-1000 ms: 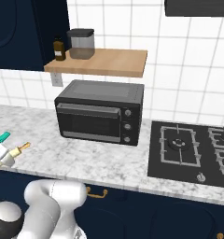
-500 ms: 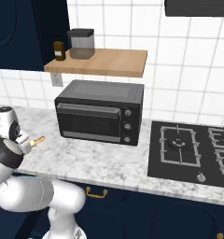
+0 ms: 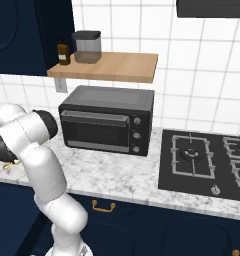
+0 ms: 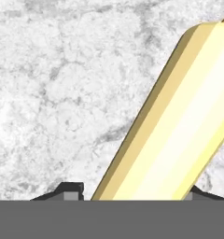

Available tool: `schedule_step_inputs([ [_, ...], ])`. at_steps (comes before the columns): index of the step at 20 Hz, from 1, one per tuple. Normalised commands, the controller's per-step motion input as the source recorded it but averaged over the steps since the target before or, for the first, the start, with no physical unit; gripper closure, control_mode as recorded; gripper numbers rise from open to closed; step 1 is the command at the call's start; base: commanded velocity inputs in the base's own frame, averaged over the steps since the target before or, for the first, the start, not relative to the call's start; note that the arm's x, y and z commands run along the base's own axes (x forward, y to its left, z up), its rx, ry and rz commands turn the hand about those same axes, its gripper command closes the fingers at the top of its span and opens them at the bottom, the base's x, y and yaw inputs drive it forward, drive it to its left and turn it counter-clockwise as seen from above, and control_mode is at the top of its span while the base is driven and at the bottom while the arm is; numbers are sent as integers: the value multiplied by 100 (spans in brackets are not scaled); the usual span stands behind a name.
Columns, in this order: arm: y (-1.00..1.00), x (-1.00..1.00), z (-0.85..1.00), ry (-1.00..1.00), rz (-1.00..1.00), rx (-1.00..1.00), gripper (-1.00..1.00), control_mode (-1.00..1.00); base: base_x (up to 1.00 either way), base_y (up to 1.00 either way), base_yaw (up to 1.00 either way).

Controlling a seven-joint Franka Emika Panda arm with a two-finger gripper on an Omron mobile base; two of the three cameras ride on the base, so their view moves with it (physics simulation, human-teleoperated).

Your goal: Pick the rolling pin from the drawer and place it on the counter.

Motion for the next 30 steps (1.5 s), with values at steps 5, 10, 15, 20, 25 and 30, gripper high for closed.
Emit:
schedule_step_inputs([
  [5, 34, 6, -83, 0, 0, -12, 100, -100, 0, 0, 0],
  [10, 18, -14, -4, -13, 0, -4, -100, -100, 0, 0, 0],
  [15, 1, -27, 23, -19, 0, 0, -100, -100, 0, 0, 0],
  [20, -32, -65, 37, -17, 0, 4, -100, -100, 0, 0, 0],
  [25, -99, -100, 24, -7, 0, 14, -100, -100, 0, 0, 0],
  [30, -100, -92, 66, 0, 0, 8, -100, -100, 0, 0, 0],
])
